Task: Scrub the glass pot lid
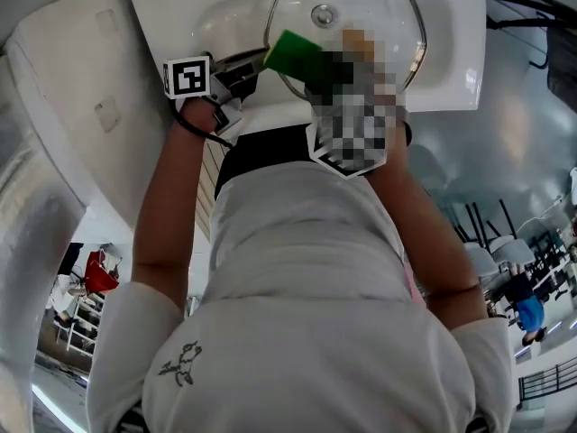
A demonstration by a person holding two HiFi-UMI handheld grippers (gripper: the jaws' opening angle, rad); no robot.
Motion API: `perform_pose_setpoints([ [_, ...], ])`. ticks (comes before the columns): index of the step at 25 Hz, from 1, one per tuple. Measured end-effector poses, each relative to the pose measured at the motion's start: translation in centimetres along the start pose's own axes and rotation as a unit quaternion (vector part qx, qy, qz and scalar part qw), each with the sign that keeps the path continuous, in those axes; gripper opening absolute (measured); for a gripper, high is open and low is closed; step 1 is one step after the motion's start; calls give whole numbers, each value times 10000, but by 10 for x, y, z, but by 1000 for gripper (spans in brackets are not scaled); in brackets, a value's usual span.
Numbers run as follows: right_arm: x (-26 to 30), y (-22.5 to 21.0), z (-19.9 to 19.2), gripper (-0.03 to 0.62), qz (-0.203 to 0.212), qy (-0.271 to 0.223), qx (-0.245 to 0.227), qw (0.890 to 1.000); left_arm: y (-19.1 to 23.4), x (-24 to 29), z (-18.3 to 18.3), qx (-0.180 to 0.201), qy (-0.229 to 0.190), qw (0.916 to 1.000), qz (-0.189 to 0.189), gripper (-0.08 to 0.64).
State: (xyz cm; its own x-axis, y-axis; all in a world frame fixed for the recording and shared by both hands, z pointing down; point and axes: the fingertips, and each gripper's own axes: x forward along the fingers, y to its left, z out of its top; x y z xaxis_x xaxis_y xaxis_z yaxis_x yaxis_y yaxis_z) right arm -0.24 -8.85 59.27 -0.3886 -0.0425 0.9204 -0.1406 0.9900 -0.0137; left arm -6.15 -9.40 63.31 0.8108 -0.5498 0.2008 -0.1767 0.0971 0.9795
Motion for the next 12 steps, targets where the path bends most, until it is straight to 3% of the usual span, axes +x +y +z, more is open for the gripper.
perform_pose_setpoints([
  [8, -13, 33, -63, 290, 25, 464, -501, 9977, 3, -2, 0, 77, 29, 9998, 195, 78],
  [12, -20, 43, -104, 288, 118, 715, -453, 9963, 4, -3, -2, 26, -11, 9995, 313, 80],
])
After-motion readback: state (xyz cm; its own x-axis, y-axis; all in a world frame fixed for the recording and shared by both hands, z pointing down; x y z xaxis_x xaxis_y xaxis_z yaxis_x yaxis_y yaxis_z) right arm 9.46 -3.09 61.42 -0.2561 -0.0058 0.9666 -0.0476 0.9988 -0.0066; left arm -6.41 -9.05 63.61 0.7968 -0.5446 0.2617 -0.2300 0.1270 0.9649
